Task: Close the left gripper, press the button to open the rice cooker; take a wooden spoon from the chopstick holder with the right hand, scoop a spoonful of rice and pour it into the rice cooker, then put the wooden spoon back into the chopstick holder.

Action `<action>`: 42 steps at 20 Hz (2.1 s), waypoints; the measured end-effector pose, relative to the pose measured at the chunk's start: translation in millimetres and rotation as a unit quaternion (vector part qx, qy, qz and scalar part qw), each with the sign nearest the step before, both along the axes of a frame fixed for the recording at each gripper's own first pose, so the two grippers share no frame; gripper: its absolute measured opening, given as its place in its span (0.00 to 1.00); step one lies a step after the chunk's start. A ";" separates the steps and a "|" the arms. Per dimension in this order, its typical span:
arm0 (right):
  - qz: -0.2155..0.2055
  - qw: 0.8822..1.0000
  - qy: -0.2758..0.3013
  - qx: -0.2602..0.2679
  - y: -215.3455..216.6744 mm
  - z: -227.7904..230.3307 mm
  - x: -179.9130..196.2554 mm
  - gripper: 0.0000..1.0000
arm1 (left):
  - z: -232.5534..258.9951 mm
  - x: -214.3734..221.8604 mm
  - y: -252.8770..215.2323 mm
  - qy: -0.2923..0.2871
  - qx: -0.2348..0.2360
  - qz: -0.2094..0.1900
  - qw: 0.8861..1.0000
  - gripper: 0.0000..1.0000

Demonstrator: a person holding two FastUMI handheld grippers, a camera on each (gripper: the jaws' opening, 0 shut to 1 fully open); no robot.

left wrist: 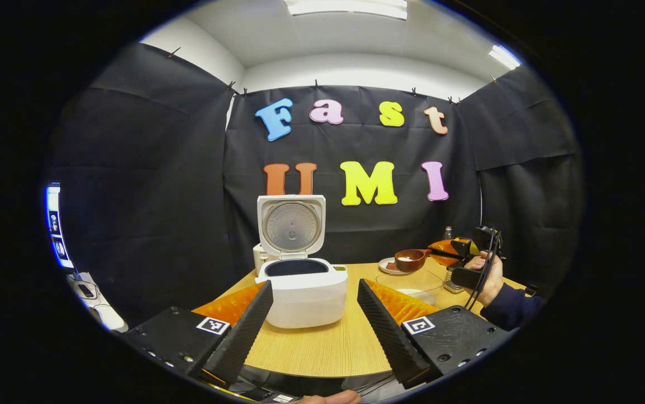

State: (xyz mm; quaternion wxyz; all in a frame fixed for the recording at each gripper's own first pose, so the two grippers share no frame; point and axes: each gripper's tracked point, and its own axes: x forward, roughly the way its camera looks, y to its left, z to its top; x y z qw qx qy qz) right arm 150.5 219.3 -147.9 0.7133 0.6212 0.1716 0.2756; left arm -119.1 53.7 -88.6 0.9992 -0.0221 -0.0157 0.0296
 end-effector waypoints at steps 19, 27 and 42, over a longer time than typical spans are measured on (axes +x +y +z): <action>0.065 0.972 -0.112 -0.197 201.2 102.6 -29.6 0.12 | 24.4 -27.3 65.5 -0.048 -0.008 0.011 0.999 0.96; 0.000 0.927 -0.182 -0.327 262.3 116.8 20.7 0.14 | 5.7 -23.6 73.4 -0.024 0.018 0.004 1.000 0.95; -0.072 0.701 -0.406 -0.582 340.6 111.3 8.3 0.15 | -9.3 -22.7 76.8 -0.025 0.009 0.015 1.000 0.95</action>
